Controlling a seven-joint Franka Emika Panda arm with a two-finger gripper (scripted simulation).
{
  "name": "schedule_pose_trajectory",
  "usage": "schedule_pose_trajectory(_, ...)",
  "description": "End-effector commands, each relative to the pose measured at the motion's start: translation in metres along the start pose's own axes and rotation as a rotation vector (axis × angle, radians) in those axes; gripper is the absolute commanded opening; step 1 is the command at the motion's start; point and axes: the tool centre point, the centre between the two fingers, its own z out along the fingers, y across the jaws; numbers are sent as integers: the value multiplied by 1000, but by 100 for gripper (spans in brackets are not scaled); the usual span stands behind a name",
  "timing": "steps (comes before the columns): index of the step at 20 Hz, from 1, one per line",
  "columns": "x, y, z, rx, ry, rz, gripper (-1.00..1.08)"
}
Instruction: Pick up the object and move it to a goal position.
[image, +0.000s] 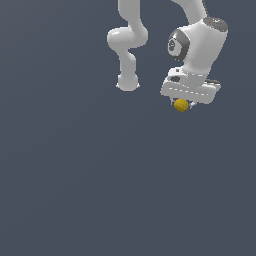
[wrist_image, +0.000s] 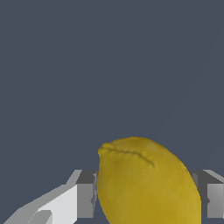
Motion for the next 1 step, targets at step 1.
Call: schedule_pose_trajectory(1,-1,-2,-2,0,0,2,-100)
